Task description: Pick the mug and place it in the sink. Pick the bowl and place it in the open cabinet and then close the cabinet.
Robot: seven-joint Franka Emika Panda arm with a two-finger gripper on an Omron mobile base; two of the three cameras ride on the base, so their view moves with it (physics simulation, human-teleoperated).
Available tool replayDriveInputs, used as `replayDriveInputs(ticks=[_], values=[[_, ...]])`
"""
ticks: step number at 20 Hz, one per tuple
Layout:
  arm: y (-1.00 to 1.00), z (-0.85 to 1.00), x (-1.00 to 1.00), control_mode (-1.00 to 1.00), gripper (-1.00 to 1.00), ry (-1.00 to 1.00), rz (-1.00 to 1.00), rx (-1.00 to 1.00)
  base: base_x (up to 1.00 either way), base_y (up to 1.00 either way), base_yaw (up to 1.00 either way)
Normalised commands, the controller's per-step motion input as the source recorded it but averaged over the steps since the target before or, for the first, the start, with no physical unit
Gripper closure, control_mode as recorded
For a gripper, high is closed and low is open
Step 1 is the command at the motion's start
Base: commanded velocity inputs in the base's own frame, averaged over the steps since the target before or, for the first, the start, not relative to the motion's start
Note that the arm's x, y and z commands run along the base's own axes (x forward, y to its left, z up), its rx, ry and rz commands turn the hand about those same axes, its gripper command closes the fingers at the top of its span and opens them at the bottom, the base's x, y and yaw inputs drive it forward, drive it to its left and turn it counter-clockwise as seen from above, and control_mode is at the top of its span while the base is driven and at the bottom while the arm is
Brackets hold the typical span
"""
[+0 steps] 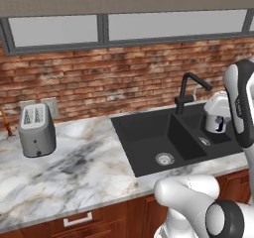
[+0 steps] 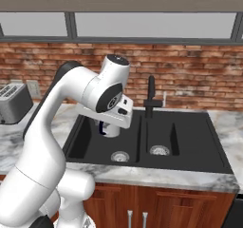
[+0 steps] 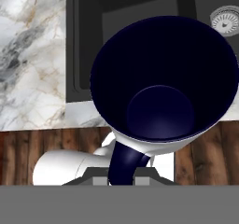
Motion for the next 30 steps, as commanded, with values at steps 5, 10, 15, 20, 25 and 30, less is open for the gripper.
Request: replayDriveInputs(ticks=[5,10,15,20,25,30], values=[[0.0,0.0,0.0,1.0,1.0,0.0,0.0,0.0,0.8,0.0,0.15],[0.0,0.0,0.0,1.0,1.0,0.0,0.0,0.0,0.59,0.22,0.35],[0.0,0.0,0.0,1.0,1.0,0.0,0.0,0.0,0.41,0.05,0.46],[0.0,0.0,0.14,-1.0,1.0,-0.01,0.06,0.0,0.4,0.0,0.3],[0.34,-0.06,0.69,-1.0,1.0,-0.01,0.16,-0.04,0.0,0.0,0.0],[0.19,-0.2,0.58,-1.0,1.0,0.02,0.01,-0.07,0.0,0.0,0.0]])
